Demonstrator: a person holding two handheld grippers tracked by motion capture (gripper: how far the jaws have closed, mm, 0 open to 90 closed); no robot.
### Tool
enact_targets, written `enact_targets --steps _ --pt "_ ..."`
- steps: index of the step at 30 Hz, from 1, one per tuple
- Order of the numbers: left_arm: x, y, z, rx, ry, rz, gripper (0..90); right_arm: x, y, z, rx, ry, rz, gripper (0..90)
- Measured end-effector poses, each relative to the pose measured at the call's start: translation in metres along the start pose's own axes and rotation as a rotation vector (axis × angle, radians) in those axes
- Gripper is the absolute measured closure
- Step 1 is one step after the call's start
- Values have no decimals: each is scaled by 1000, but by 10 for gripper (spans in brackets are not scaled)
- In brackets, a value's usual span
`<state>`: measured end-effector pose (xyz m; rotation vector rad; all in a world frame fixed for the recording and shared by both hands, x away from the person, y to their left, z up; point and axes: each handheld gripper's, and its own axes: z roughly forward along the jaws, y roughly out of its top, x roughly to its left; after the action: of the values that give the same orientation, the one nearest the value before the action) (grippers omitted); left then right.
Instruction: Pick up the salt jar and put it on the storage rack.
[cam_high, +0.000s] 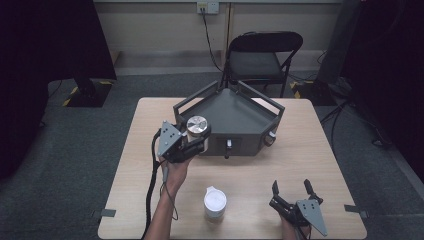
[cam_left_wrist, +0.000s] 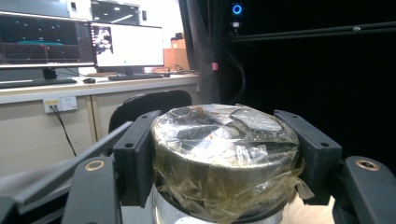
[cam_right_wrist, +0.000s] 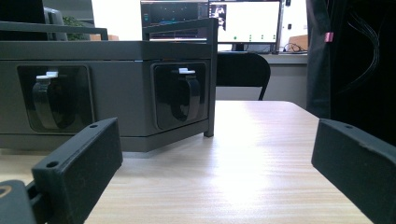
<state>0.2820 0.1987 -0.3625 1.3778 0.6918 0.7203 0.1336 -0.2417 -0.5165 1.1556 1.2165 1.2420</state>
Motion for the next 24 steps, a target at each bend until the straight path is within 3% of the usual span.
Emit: enact_targets --steps 9,13,16,19,24 --pt "-7 15 32 3 106 -2 350 0 0 0 0 -3 0 3" --pt "-15 15 49 29 186 -7 350 0 0 0 0 -2 1 3" --pt "-17 12 61 50 229 -46 350 0 0 0 0 -1 2 3" --pt "-26 9 73 68 293 -26 350 0 0 0 -1 0 2 3" --pt "-27 5 84 74 308 -21 350 0 0 0 -3 0 2 3"
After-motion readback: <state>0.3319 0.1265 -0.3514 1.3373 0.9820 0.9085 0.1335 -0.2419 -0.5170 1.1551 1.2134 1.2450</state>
